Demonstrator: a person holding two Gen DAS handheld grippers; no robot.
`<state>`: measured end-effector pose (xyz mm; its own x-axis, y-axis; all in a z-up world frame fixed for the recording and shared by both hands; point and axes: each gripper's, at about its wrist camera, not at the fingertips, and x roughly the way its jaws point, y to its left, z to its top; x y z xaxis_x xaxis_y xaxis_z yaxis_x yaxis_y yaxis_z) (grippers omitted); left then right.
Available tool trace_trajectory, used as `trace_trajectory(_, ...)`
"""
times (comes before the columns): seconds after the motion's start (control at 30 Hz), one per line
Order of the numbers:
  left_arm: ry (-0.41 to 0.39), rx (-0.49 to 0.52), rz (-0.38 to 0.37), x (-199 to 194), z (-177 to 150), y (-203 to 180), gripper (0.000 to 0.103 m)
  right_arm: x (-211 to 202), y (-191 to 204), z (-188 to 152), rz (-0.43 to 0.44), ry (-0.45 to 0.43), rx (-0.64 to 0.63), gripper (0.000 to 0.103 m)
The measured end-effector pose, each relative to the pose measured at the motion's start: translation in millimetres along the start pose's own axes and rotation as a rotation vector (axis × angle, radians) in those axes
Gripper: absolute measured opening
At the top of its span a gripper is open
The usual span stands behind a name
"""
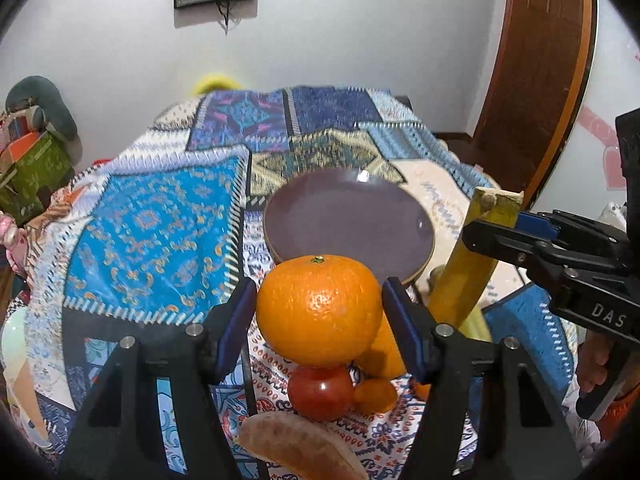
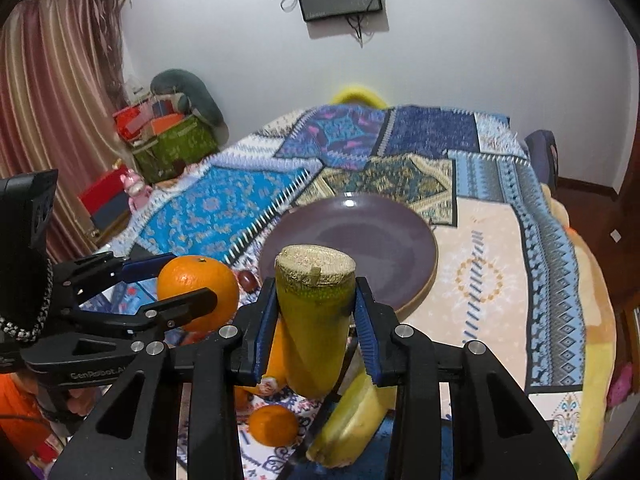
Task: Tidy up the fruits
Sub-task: 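Carry the bamboo shoot onto the purple plate and lower it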
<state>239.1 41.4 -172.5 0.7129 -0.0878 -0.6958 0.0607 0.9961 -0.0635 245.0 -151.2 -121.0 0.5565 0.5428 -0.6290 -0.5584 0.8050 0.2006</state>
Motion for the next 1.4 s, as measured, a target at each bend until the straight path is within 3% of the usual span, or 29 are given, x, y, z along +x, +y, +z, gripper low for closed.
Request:
trace_trajectory(0.33, -0.073, -0.017, 0.009, -22, 23, -3, 0.064, -29, 3, 23, -0.034, -0.097, -0.049, 0.034)
trace_trajectory(0.73, -0.117, -0.005, 0.043, -16, 52, -8, 0.064, -32, -11, 43, -0.071, -0.131, -0.048, 0.034)
trace_trajectory(1.4, 0.035, -0.024, 0.044, 91, 58, 8, 0.064, 53, -44, 43, -0.065, 0.035, -0.024, 0.034)
